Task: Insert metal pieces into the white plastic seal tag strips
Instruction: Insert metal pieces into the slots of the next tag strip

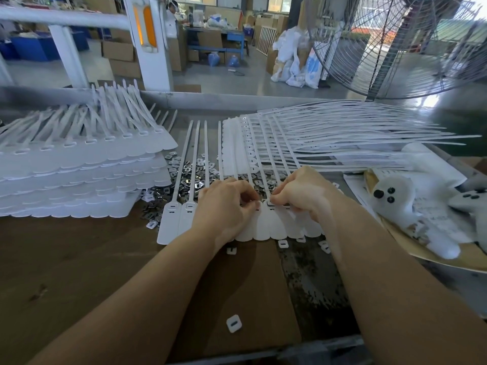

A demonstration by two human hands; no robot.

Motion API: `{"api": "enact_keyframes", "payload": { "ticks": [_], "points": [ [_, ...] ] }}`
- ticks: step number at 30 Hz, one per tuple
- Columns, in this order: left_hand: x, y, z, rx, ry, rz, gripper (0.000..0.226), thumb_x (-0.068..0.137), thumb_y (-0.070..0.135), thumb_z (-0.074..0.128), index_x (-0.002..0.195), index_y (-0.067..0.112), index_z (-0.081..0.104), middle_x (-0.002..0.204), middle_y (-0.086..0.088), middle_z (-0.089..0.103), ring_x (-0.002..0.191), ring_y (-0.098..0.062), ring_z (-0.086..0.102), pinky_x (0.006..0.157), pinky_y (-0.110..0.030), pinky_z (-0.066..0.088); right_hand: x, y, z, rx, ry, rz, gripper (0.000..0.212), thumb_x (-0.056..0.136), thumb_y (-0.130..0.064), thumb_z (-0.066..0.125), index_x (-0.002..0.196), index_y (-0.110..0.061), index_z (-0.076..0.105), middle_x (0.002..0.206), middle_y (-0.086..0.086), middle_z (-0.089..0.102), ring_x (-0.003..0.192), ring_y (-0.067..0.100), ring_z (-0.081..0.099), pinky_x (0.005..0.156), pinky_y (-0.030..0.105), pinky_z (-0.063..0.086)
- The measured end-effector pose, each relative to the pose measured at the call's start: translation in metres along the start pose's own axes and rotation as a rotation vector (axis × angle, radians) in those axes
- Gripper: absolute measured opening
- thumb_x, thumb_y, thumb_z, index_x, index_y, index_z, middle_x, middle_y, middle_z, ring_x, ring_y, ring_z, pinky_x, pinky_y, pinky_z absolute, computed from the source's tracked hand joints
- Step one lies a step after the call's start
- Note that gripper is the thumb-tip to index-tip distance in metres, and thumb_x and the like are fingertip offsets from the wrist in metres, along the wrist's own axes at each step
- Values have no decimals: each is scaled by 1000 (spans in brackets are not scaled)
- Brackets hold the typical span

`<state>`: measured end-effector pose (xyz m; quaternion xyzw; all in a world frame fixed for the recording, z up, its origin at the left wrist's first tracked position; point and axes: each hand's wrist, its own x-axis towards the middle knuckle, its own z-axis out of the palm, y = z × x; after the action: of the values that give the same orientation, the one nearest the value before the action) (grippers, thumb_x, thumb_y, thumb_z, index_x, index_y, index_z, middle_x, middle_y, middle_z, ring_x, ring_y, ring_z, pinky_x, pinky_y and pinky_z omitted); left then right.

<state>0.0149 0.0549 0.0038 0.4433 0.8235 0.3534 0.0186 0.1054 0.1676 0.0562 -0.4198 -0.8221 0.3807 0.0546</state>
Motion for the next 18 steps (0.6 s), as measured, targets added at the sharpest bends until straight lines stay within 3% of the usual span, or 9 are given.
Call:
{"api": "enact_keyframes", "payload": {
  "ticks": [3,8,13,18],
  "points": [
    [0,0,0,-7,6,4,15,83,30,64,77,40,54,77,20,48,90,-10,48,93,-40,41,1,2,0,-14,3,-18,16,80,-14,71,94,-5,72,95,12,70,73,19,60,81,37,53],
    [0,0,1,3,7,1,14,84,31,63,78,40,55,77,20,49,90,-10,47,92,-39,40,0,5,0,-12,-2,-62,2,80,-13,71,81,-12,70,70,-1,62,56,9,53,51,19,43],
    [1,-1,3,16,22,11,7,85,32,62,85,39,60,75,21,47,91,-10,47,91,-34,37,3,9,1,1,-6,-103,8,80,-12,71,74,-17,68,79,0,64,66,13,59,72,29,53],
    [-1,-2,4,81,-21,78,23,92,29,54,107,44,65,92,17,50,103,-10,42,93,-33,24,2,16,0,71,-12,-142,8,77,-14,73,74,-20,70,77,-2,66,69,9,62,55,17,45]
  ]
}}
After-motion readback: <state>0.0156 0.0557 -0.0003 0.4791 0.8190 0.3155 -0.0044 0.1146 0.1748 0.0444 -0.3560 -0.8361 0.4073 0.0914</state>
